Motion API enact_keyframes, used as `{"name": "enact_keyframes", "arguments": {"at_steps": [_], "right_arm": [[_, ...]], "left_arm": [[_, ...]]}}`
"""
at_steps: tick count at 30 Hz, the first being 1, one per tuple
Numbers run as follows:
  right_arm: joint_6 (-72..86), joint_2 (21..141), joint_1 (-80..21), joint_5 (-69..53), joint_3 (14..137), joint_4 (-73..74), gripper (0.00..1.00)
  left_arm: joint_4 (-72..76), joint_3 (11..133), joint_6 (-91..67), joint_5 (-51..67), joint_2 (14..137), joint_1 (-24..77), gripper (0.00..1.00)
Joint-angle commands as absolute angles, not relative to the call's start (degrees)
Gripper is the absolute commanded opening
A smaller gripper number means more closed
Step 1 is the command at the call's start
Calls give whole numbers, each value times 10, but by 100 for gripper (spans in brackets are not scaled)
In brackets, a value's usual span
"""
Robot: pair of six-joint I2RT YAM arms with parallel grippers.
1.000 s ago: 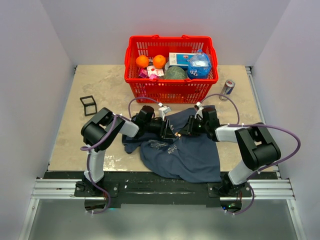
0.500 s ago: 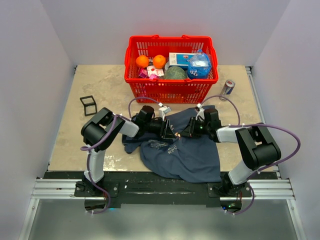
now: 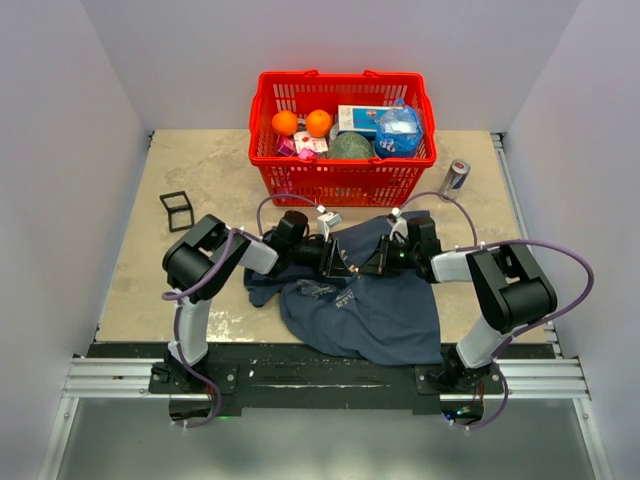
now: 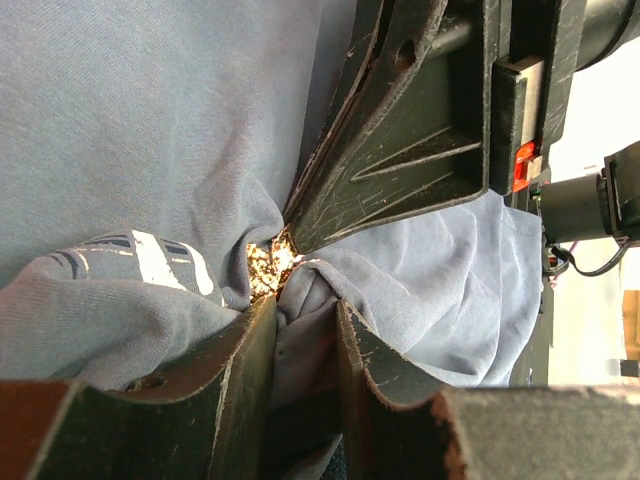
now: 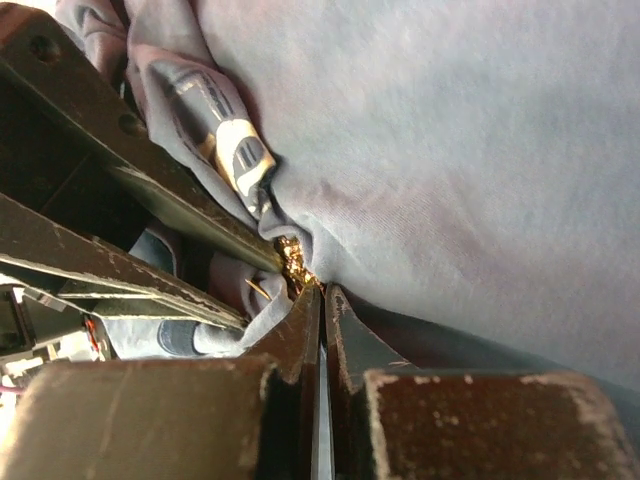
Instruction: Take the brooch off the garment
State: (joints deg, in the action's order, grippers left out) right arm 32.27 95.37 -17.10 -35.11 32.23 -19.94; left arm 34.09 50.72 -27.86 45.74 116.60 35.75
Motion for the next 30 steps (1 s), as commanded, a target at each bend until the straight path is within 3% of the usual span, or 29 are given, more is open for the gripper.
{"name": "enact_keyframes", "arguments": {"at_steps": [1,13,22,30], "right_arm": [[271,947,-171,-352,373,-125,0],[48,921,-174,-310,584,188,0],[-52,862,-231,-225,598,243,0],[-154,852,-295,-111,645,289,0]], "left_arm": [[239,489,-245,436,1197,356,36],[204,530,-202,529,1085,288,43],[58,571,-56,541,1007,250,45],[49,588,-25,513,975,249,45]]}}
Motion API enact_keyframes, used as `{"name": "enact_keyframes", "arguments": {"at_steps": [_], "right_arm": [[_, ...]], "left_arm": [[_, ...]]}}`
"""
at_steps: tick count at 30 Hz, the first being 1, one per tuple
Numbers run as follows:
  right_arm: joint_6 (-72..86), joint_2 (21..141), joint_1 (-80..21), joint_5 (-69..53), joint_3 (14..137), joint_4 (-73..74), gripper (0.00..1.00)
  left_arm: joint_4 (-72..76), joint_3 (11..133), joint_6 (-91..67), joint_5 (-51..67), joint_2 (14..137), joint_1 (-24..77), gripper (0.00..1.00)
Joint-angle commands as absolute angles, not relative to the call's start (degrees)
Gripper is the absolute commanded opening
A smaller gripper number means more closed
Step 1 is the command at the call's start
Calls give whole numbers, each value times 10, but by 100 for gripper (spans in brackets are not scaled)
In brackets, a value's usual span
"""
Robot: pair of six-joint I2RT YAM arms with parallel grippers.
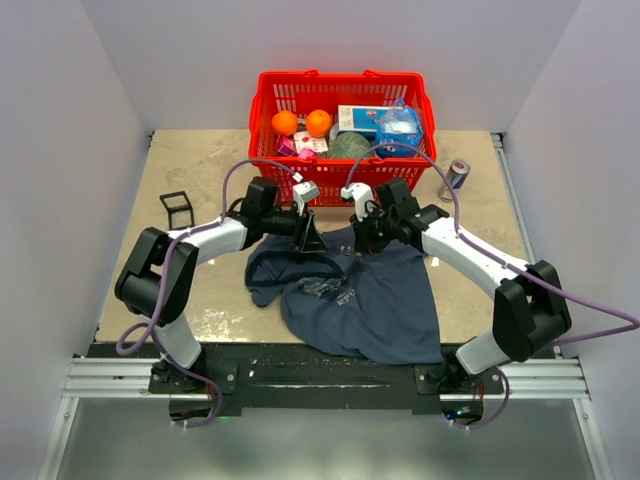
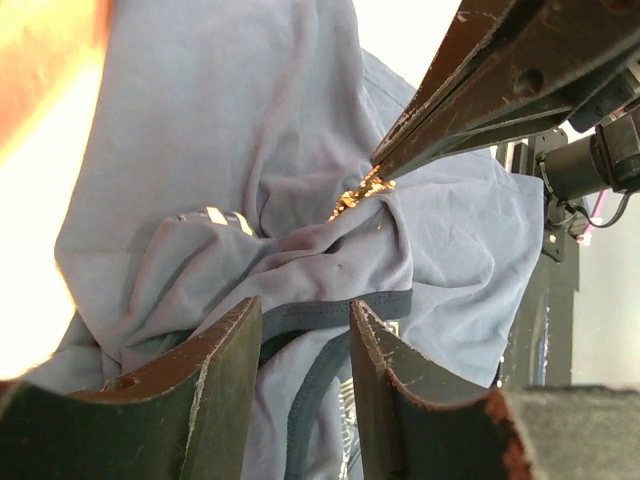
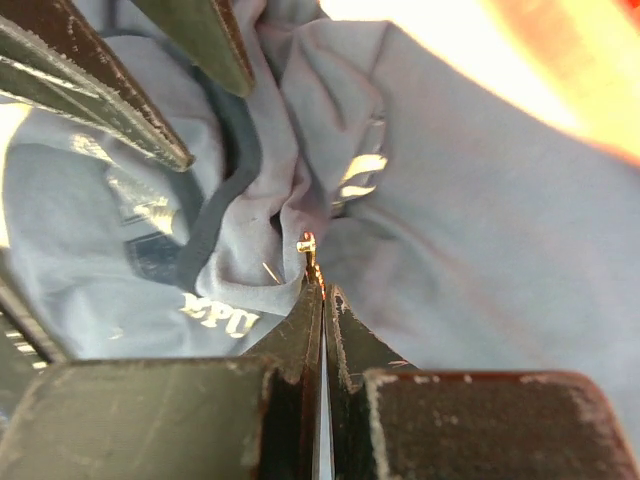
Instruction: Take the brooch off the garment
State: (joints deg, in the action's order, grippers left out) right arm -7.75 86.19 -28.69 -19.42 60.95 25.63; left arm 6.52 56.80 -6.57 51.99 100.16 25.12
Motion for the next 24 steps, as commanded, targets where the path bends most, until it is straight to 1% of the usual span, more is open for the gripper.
{"name": "enact_keyframes", "arguments": {"at_steps": [1,7,15,20,24], "right_arm": [[-162,852,-296,-104,649,294,0],[-189,841,-304,-62,643,316,0],[-271,806,-320,-59,618,368,0],[-279,788,-319,-54,609,383,0],[-316,766,-319,-44,592,416,0]], "left_arm": [[49,588,-25,513,973,247,45],[49,575,-22,510,947,243,45],[45,561,-14,508,932,242,45],[44,567,-15,509,937,242,45],[27,572,-3,508,938,242,45]]}}
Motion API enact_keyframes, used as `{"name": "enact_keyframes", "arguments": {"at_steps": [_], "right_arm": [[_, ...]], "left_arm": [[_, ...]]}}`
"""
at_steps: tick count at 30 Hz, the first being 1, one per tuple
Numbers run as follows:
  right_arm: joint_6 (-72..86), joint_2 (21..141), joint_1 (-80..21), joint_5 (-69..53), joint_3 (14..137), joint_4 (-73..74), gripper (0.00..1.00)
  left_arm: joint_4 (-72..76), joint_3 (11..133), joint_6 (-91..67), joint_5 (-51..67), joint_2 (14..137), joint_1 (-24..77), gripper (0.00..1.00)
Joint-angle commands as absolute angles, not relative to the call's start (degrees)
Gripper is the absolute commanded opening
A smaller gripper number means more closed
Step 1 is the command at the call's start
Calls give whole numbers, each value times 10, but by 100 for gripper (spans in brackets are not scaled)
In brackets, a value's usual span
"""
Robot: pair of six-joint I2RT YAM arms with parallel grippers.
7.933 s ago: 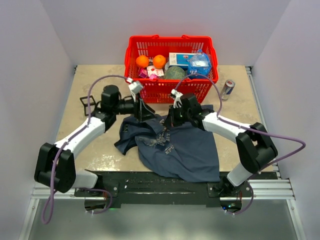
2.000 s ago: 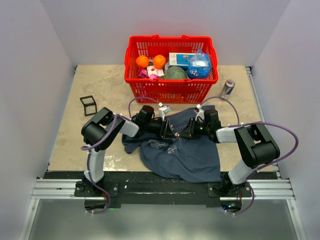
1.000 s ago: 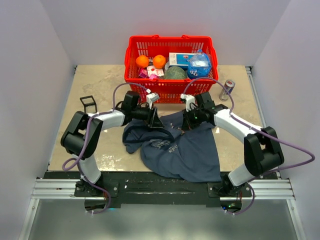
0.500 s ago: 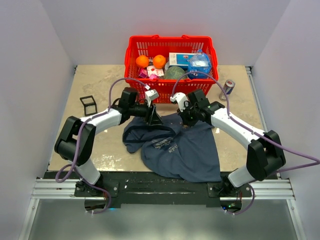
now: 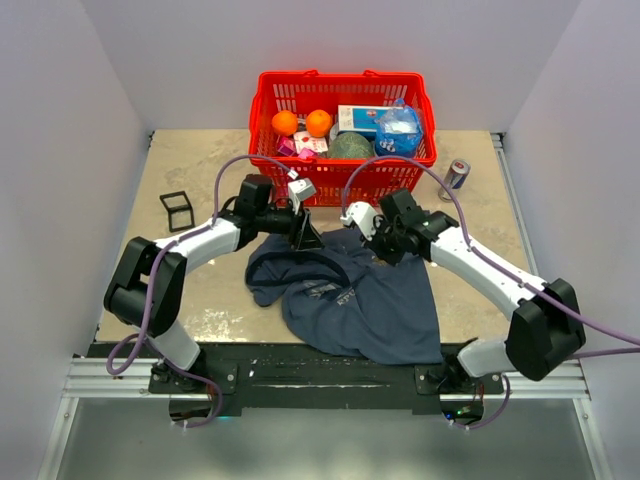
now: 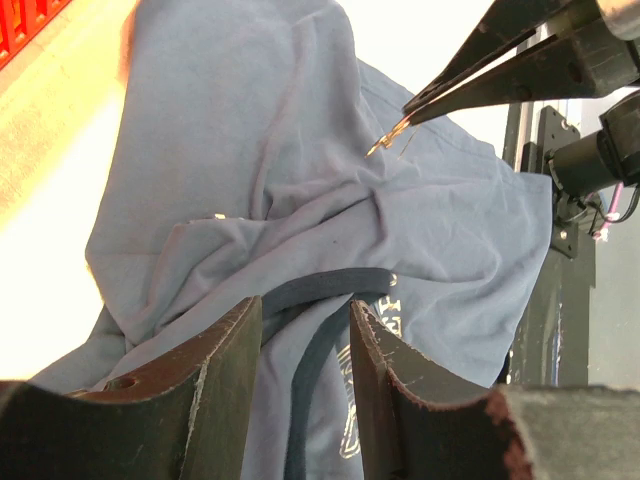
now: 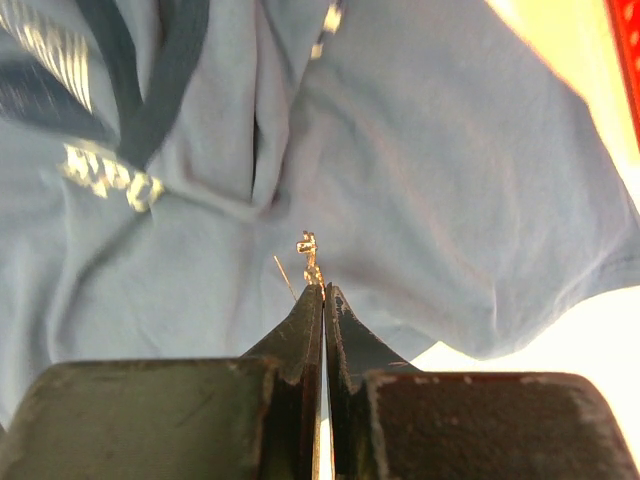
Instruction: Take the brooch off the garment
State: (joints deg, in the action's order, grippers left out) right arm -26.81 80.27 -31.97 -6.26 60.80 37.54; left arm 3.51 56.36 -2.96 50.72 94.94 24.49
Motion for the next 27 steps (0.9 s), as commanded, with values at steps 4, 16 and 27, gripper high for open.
{"name": "enact_keyframes", "arguments": {"at_steps": [4,16,27], "right_arm": [[-351,747,-320,-29,577,424,0],[-140,757,-318,-269,656,262,0],[54,834,-286,-330,677,149,0]], "left_arm": [[11,574,18,506,934,242,45],[-9,556,-17,513,888,238,64],[75,519,-61,551,874,238,100]]}}
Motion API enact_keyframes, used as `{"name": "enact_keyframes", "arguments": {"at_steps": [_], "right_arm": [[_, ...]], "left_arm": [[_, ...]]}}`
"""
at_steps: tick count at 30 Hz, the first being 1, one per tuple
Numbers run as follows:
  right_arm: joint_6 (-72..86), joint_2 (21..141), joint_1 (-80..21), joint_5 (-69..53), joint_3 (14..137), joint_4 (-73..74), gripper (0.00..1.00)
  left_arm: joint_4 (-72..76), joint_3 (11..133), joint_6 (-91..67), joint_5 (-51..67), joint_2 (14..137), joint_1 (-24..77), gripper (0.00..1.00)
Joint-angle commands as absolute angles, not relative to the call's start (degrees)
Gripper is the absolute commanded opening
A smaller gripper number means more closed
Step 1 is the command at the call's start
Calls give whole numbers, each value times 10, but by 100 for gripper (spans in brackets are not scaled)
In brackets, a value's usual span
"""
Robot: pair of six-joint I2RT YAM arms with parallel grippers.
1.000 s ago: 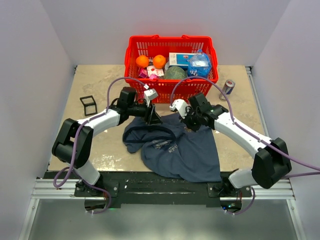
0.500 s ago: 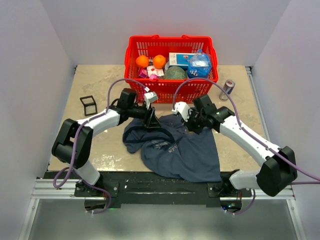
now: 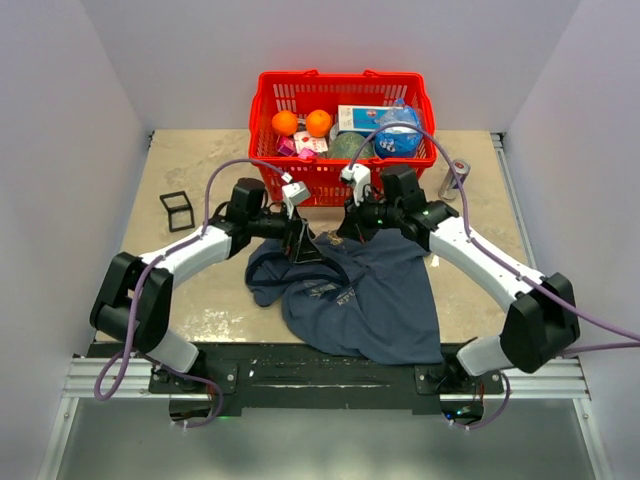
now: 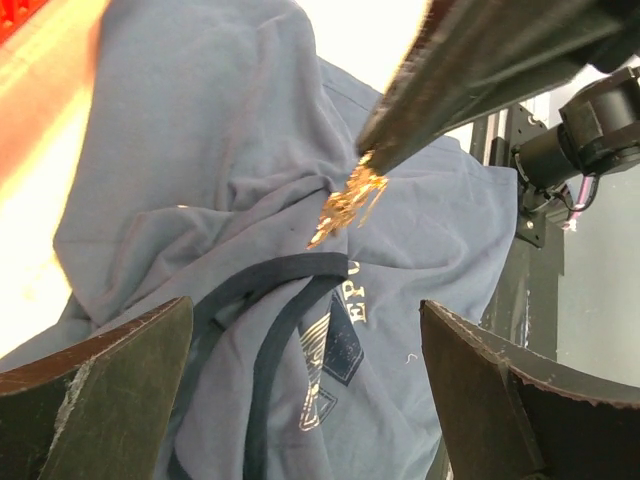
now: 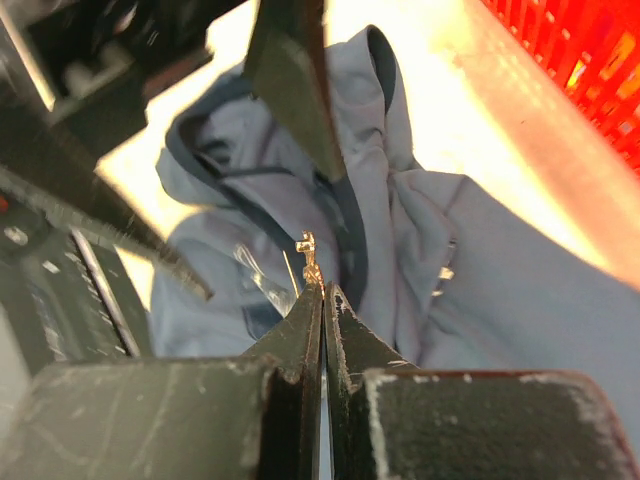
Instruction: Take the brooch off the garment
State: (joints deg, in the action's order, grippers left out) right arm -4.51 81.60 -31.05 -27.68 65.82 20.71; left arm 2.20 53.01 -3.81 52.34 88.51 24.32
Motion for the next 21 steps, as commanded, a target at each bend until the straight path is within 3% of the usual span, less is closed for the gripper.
{"name": "enact_keyframes", "arguments": {"at_steps": [1,9,16,21], "right_arm": [[62,839,-280,-339,673,145,0],[86,897,-260,-501,649,114,0],[125,867,-262,-530,523,88,0],[160,910,-262,-535,454,57,0]], "left_arm": [[71,520,-61,557,878,238,99],[23,504,-52,572,858,217,98],[55,409,-159,540,794,204,89],[65,360,-172,524,750,227,86]]}}
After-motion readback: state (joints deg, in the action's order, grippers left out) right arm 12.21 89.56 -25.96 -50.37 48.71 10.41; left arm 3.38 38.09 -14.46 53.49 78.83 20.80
